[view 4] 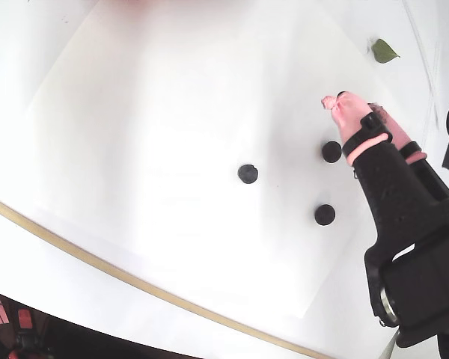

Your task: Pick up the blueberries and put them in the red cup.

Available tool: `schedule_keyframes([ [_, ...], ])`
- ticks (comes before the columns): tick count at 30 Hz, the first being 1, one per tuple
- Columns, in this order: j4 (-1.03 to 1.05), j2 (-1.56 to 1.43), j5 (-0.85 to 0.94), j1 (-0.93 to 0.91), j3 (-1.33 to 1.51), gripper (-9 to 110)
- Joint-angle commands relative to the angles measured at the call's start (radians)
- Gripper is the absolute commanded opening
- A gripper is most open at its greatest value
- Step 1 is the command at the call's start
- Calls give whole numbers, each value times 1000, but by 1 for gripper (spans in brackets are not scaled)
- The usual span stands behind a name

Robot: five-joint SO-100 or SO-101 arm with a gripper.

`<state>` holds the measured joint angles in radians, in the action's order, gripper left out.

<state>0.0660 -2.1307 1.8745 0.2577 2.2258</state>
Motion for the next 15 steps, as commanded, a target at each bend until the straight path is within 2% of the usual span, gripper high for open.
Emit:
schedule_keyframes([
  [1, -35, -61, -8, 66, -103, 12],
  [15, -124, 48, -18, 155, -132, 12],
])
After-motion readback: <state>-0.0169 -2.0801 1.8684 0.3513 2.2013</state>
